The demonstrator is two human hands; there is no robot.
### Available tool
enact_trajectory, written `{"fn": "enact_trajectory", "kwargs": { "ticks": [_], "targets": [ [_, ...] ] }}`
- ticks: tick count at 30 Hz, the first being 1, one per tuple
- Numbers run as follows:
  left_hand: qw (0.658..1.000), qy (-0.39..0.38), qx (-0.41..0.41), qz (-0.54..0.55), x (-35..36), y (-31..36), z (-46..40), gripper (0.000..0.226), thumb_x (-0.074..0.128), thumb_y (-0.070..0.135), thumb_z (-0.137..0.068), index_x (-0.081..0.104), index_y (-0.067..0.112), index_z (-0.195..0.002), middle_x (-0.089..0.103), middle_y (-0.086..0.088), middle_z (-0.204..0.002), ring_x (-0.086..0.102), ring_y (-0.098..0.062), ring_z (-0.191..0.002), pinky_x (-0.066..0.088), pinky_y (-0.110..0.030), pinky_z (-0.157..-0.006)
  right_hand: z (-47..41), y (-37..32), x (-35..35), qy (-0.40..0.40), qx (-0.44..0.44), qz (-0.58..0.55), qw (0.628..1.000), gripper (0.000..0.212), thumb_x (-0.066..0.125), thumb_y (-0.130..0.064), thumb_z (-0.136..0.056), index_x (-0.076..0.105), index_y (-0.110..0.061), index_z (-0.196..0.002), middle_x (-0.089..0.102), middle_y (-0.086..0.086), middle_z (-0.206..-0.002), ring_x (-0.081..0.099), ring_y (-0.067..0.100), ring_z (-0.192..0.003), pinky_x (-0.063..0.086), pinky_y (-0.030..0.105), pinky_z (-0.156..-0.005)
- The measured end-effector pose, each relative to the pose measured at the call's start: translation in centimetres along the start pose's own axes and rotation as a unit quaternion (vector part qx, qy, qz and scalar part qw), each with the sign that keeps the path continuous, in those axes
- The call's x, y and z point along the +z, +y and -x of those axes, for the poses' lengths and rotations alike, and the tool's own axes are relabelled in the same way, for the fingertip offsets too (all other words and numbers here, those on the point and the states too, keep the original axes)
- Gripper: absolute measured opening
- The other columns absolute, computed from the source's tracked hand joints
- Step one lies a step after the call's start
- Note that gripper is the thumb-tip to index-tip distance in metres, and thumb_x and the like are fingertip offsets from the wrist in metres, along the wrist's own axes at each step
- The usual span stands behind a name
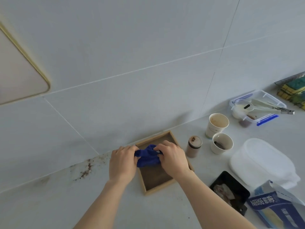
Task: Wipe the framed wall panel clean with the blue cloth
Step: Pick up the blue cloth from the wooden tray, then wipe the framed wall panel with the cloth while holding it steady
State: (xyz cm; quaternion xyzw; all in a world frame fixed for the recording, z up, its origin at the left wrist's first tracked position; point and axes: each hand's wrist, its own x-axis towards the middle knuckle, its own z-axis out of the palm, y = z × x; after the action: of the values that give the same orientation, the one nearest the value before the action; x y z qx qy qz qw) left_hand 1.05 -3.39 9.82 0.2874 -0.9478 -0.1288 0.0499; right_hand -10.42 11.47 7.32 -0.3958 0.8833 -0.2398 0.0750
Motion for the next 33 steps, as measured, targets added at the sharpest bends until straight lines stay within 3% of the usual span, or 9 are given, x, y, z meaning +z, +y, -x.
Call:
{"fn": "enact_trajectory", "kwargs": {
  "ticks": [9, 15, 18, 20, 23, 26, 29, 31, 33],
  "targets": [
    [0.996, 0.055, -0.019, 0.066, -6.2, -3.8, 1.6, 0.019, 0.058, 0.021, -0.097, 0.070, 0.026, -0.110, 0.074, 0.003, -0.099, 0.064, -0.025, -0.096, 0.041, -0.032, -0.078, -0.2, -7.2, -3.3, 0.011, -0.005, 0.023, 1.000, 0.034, 0.053, -0.015, -0.099, 0.071, -0.028, -0.124, 0.070, -0.001, -0.113, 0.064, 0.028, -0.101, 0.048, 0.036, -0.073],
    [0.991, 0.057, -0.037, 0.113, -11.5, -9.1, 4.0, 0.018, 0.056, 0.025, -0.097, 0.070, 0.028, -0.107, 0.074, 0.006, -0.098, 0.067, -0.023, -0.095, 0.053, -0.037, -0.081, -0.4, -14.7, -3.7, 0.033, -0.022, 0.027, 0.999, 0.031, 0.053, -0.019, -0.100, 0.072, -0.030, -0.122, 0.069, -0.003, -0.107, 0.059, 0.022, -0.105, 0.045, 0.034, -0.072],
    [0.984, 0.040, -0.055, 0.162, -14.5, -12.7, 5.6, 0.013, 0.059, 0.029, -0.097, 0.069, 0.030, -0.104, 0.075, 0.012, -0.096, 0.069, -0.019, -0.092, 0.055, -0.036, -0.078, -0.5, -19.3, -3.3, 0.028, -0.015, -0.003, 0.999, 0.032, 0.054, -0.017, -0.097, 0.072, -0.031, -0.119, 0.072, -0.004, -0.103, 0.055, 0.020, -0.105, 0.050, 0.036, -0.075],
    [0.975, 0.042, -0.068, 0.206, -16.3, -15.3, 6.6, 0.009, 0.063, 0.028, -0.096, 0.069, 0.031, -0.103, 0.073, 0.015, -0.093, 0.069, -0.015, -0.092, 0.052, -0.031, -0.078, -0.5, -22.3, -3.0, 0.026, -0.004, -0.082, 0.996, 0.032, 0.058, -0.014, -0.095, 0.072, -0.030, -0.118, 0.074, -0.004, -0.099, 0.059, 0.019, -0.095, 0.053, 0.034, -0.077],
    [0.955, 0.063, -0.068, 0.281, -18.8, -19.1, 7.9, 0.007, 0.065, 0.025, -0.097, 0.067, 0.031, -0.098, 0.071, 0.018, -0.097, 0.067, -0.009, -0.100, 0.049, -0.027, -0.084, -0.9, -26.6, -2.5, 0.013, 0.034, -0.239, 0.970, 0.026, 0.069, -0.012, -0.092, 0.068, -0.024, -0.115, 0.074, -0.003, -0.091, 0.069, 0.019, -0.086, 0.054, 0.030, -0.074],
    [0.934, 0.077, -0.060, 0.344, -21.1, -22.1, 9.0, 0.007, 0.065, 0.027, -0.098, 0.067, 0.030, -0.104, 0.069, 0.016, -0.113, 0.061, -0.002, -0.110, 0.043, -0.025, -0.095, -1.1, -30.6, -2.0, -0.004, 0.066, -0.389, 0.919, 0.020, 0.073, -0.012, -0.092, 0.063, -0.018, -0.108, 0.077, 0.008, -0.094, 0.072, 0.019, -0.074, 0.056, 0.030, -0.065],
    [0.899, 0.084, -0.053, 0.426, -23.1, -24.1, 9.8, 0.008, 0.067, 0.028, -0.097, 0.068, 0.026, -0.105, 0.074, 0.014, -0.117, 0.064, -0.003, -0.117, 0.050, -0.030, -0.100, -1.2, -34.5, -1.6, 0.003, 0.075, -0.485, 0.871, 0.011, 0.074, -0.013, -0.093, 0.066, -0.010, -0.099, 0.079, 0.015, -0.091, 0.071, 0.029, -0.072, 0.060, 0.042, -0.071],
    [0.872, 0.095, -0.053, 0.477, -24.3, -24.7, 10.3, 0.011, 0.069, 0.030, -0.096, 0.065, 0.020, -0.098, 0.078, 0.009, -0.107, 0.072, -0.011, -0.106, 0.056, -0.032, -0.086, -1.2, -37.1, -1.4, 0.013, 0.082, -0.530, 0.844, 0.014, 0.074, -0.017, -0.095, 0.067, -0.007, -0.100, 0.080, 0.017, -0.089, 0.070, 0.041, -0.076, 0.060, 0.050, -0.077],
    [0.854, 0.109, -0.046, 0.507, -25.5, -24.7, 10.8, 0.018, 0.070, 0.028, -0.096, 0.058, 0.014, -0.091, 0.076, 0.004, -0.092, 0.073, -0.012, -0.083, 0.053, -0.024, -0.065, -1.0, -39.6, -1.6, 0.008, 0.072, -0.561, 0.825, 0.017, 0.069, -0.021, -0.099, 0.070, -0.005, -0.106, 0.080, 0.016, -0.089, 0.067, 0.039, -0.078, 0.055, 0.046, -0.076]
  ]
}}
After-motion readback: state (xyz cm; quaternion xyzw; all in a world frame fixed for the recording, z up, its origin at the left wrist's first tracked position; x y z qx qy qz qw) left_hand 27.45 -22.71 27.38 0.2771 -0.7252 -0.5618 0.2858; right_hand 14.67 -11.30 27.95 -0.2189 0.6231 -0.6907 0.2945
